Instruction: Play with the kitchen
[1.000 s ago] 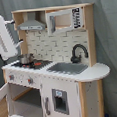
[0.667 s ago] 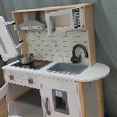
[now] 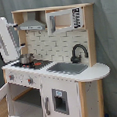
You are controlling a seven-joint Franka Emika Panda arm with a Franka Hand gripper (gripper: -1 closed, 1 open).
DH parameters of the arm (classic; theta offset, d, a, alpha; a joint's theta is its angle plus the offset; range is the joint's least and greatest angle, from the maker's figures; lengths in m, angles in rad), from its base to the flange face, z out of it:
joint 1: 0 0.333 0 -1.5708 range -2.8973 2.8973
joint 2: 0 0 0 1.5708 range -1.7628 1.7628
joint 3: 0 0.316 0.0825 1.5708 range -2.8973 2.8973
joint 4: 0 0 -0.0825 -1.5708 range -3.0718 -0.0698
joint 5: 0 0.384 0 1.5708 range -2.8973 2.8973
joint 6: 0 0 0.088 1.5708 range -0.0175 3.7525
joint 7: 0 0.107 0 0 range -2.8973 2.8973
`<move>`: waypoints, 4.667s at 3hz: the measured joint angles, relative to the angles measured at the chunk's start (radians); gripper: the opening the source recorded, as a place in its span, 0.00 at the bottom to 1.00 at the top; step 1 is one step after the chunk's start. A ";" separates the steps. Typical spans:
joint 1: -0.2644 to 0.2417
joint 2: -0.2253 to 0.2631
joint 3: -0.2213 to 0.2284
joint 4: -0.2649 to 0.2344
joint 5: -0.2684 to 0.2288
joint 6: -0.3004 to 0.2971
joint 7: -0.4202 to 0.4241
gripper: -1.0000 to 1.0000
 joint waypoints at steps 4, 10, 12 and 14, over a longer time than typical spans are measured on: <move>-0.131 0.056 -0.229 0.002 -0.027 0.019 0.147 1.00; -0.183 0.160 -0.344 0.037 -0.026 0.353 -0.038 0.00; -0.182 0.188 -0.401 0.037 -0.024 0.536 -0.155 0.00; -0.165 0.231 -0.441 0.025 -0.017 0.715 -0.246 0.00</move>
